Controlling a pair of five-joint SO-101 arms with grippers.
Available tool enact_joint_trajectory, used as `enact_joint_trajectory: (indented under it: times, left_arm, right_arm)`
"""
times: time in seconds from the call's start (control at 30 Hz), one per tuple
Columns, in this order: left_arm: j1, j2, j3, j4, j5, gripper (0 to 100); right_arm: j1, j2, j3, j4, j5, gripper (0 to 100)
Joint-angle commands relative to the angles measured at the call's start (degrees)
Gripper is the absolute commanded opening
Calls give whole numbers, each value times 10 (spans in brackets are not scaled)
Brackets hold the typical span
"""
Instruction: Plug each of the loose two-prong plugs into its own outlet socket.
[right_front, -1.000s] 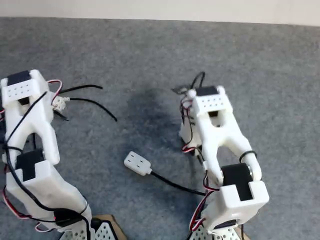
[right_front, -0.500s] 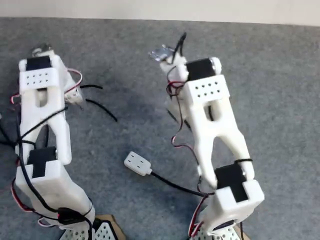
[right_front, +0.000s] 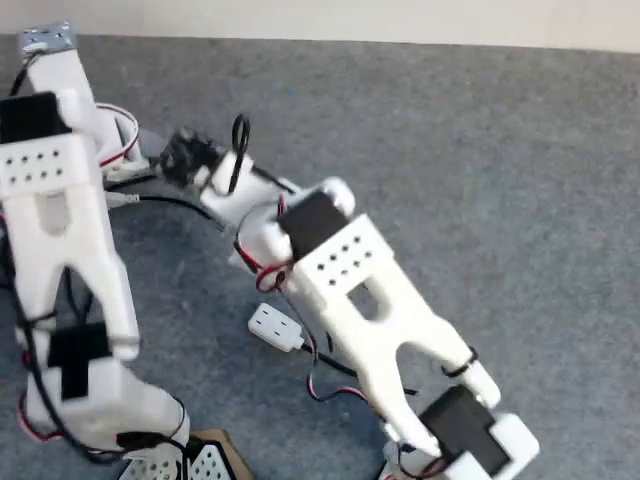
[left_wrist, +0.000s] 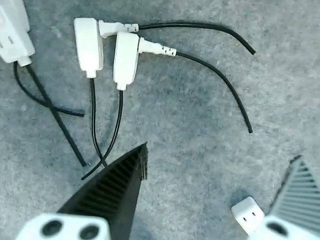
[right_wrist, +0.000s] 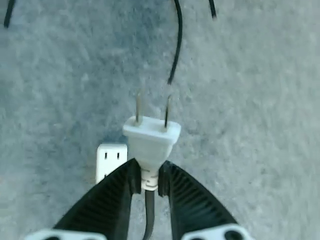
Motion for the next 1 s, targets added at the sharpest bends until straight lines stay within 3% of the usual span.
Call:
enact_joint_trajectory:
  times: [0.0, 0.07, 0.2, 0.33, 0.47, 0.67, 0.83, 0.97]
  left_arm:
    - [-8, -121, 93, -53, -12, 415]
    - [-16, -186, 204, -129, -12, 415]
    - [-16, -324, 455, -283, -16, 415]
    - [0, -468, 645, -366, -13, 415]
    - [22, -597, 752, -373, -2, 415]
    - [73, -722, 847, -371, 80, 415]
    - [176, -777, 902, -369, 157, 415]
    - [235, -824, 942, -369, 172, 415]
  right_arm:
    - [-8, -64, 190, -196, 10, 5]
    - [-22, -83, 274, -250, 10, 5]
    - [-30, -107, 332, -265, 10, 5]
    - [-29, -122, 373, -270, -1, 5]
    - [-29, -155, 456, -308, -33, 5]
    - [7, -291, 559, -313, -88, 5]
    - [9, -396, 658, -359, -123, 5]
    - [2, -388, 676, -374, -141, 5]
